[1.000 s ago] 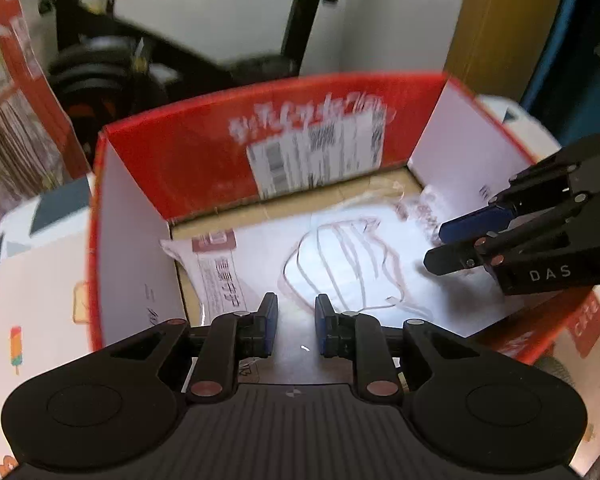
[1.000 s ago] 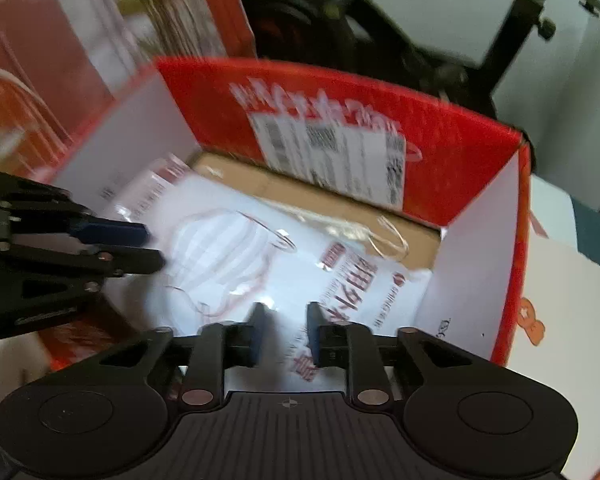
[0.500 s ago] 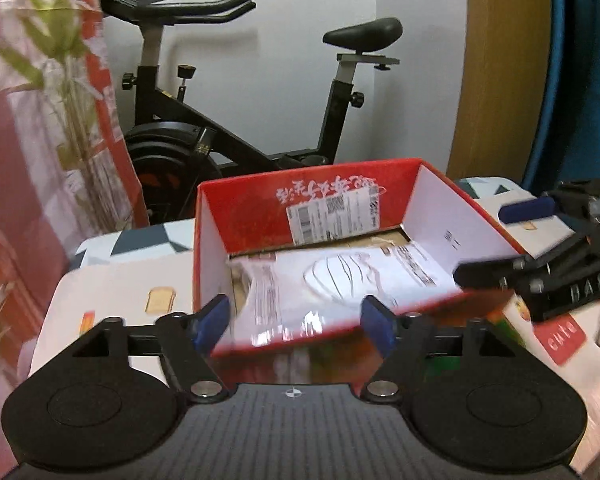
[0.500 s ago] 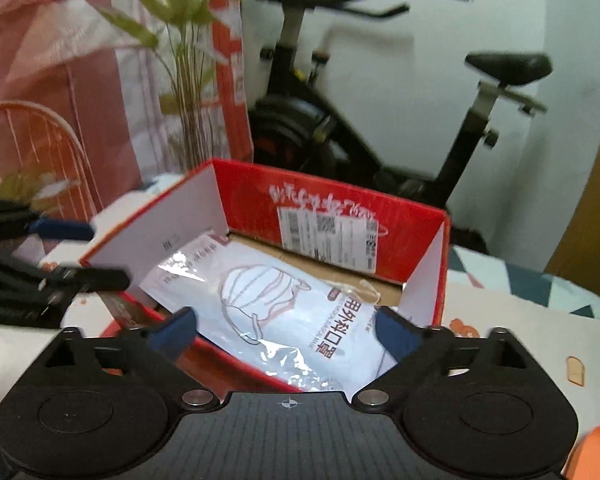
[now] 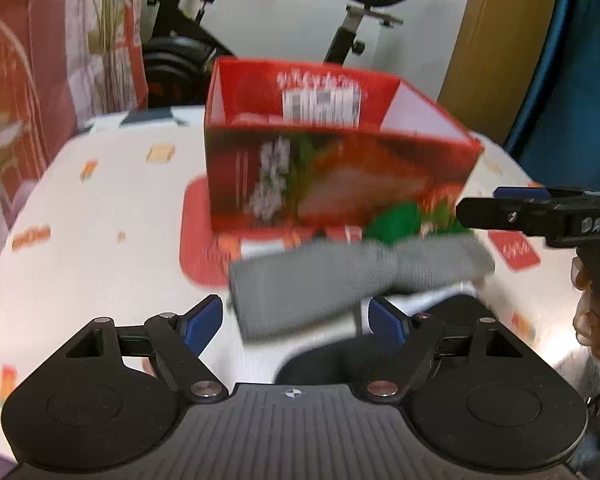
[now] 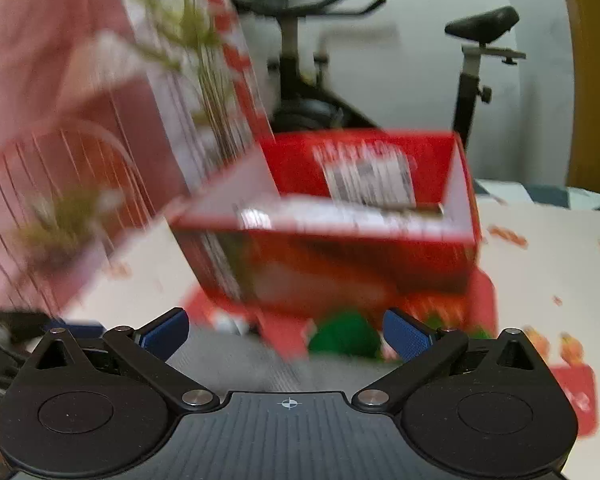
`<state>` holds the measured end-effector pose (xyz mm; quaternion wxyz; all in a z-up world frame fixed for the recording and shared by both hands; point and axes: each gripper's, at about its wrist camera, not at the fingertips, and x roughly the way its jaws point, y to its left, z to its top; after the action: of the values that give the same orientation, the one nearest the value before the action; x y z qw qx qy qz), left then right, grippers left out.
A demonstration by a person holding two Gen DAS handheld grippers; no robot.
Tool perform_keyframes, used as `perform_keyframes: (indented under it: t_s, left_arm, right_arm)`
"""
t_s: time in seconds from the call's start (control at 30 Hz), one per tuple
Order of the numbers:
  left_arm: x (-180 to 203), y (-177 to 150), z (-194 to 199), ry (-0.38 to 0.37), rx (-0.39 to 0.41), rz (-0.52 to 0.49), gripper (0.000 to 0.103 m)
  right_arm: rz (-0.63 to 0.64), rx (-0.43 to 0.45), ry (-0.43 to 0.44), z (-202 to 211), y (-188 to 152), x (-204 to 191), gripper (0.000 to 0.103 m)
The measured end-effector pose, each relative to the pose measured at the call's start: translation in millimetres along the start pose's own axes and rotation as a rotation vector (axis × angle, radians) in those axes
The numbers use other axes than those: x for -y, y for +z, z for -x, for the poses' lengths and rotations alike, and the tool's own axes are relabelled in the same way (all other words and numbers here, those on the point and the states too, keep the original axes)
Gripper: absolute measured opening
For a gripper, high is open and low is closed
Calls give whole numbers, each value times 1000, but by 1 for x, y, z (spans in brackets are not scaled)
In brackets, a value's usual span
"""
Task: Organize soft objects
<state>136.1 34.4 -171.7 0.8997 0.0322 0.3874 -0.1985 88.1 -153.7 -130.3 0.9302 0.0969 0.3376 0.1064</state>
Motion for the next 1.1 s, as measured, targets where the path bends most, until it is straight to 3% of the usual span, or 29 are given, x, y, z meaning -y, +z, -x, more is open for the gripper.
perform_keyframes:
  t_s: [0.13,0.3,0.43,0.63,0.8,1.1]
  left_arm:
    - [-2,-28,-3,-5,-23,47,80]
    - [-4,-51,-15,11,-66,127,73]
    - [-4,-67,-18,27,-80,158,72]
    - [-5,-77,-23,40,-92,188,74]
    - [-3,-76,-25,76,-83,157,74]
    - [13,-75,-33,154,-94,74,74]
  right_arm:
    - [76,4,-132,4,-35,-5,103]
    - [90,-79,-126,-7,-67,-10,102]
    - [84,-137,-98,-12,-87,-12,102]
    - [84,-177,-128,-15,-103,-10,102]
    - [103,-193,-168,-25,-109,-10,102]
    - [88,-163,-136,-29,-112,3,102]
